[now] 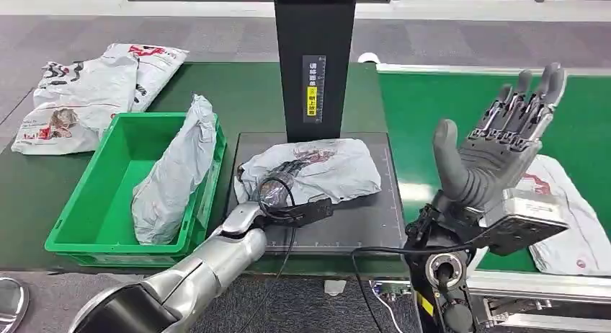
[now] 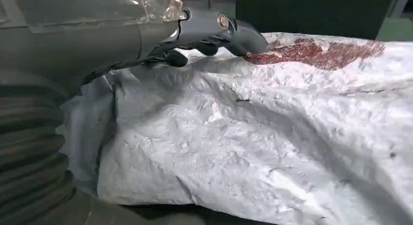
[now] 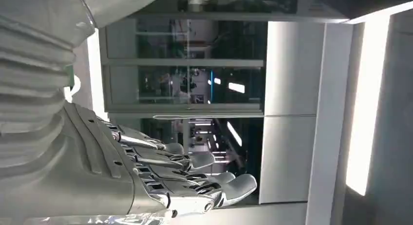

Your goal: Moved the parcel from conveyor to table for the left to box.

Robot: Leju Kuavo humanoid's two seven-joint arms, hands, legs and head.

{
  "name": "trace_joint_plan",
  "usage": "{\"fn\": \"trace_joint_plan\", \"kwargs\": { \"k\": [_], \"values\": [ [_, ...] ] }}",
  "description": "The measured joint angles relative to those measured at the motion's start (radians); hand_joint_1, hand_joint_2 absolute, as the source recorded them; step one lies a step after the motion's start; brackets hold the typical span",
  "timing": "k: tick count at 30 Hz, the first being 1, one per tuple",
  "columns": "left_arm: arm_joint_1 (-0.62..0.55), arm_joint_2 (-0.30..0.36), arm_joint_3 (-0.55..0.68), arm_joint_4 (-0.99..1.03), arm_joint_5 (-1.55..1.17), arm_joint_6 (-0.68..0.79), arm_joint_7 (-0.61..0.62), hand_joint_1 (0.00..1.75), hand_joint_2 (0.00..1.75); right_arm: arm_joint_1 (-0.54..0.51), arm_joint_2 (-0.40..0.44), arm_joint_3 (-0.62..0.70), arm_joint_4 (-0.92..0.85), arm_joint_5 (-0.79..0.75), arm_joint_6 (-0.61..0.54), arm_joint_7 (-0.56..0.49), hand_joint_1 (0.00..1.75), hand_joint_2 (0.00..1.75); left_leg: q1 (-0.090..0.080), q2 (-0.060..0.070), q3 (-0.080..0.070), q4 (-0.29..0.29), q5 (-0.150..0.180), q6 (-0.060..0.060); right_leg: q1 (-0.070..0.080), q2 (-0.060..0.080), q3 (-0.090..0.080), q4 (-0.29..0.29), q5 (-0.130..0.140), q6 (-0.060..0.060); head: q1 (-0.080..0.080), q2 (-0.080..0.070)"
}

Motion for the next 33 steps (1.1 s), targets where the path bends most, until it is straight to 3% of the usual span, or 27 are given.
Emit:
{"fn": "trace_joint_plan", "kwargs": {
  "k": [4,5,6,25,30,33],
  "values": [
    [-0.011,0.003,-0.021,0.011,-0.020,-0.015,0.021,0.24,1.75,-0.001,0.003,0.000,0.000,-0.001,0.003,0.001,0.00,1.75,0.000,0.000,0.001,0.000,0.000,0.000,0.000,0.000,0.001,0.000,0.000,0.000,0.000,0.000],
    [-0.012,0.004,-0.021,0.012,-0.021,-0.016,0.021,1.36,1.75,-0.001,0.003,0.000,0.000,-0.002,0.003,0.001,0.00,1.75,0.000,0.000,0.001,0.000,0.000,0.000,0.000,0.000,0.001,0.000,0.000,0.000,0.000,0.000],
    [-0.014,0.005,-0.022,0.015,-0.021,-0.016,0.021,1.75,1.75,-0.001,0.004,0.000,0.000,-0.002,0.003,0.001,0.00,1.75,0.000,0.000,0.001,0.000,0.000,0.000,0.000,0.000,0.001,0.000,0.000,0.000,0.000,0.000],
    [-0.021,0.024,-0.043,0.034,-0.076,0.002,0.031,1.75,1.75,-0.002,0.007,0.000,0.000,-0.013,0.015,-0.001,0.00,1.75,0.000,0.000,0.001,0.000,0.000,0.000,0.000,0.000,0.001,0.000,0.000,0.000,0.000,0.000],
    [-0.019,0.027,-0.042,0.034,-0.071,0.101,-0.016,1.75,1.75,-0.002,0.007,0.000,0.000,-0.013,0.002,-0.001,0.00,1.75,0.000,0.000,0.001,0.000,0.000,0.000,0.000,0.000,0.001,0.000,0.000,0.000,0.000,0.000],
    [-0.019,0.027,-0.025,-0.004,0.002,0.271,-0.144,1.75,1.75,0.003,0.007,0.000,0.000,-0.011,-0.013,-0.002,0.00,1.75,0.000,-0.001,0.001,0.000,0.001,-0.001,0.000,-0.001,0.000,0.000,0.000,0.000,0.000,0.000]
  ]
}}
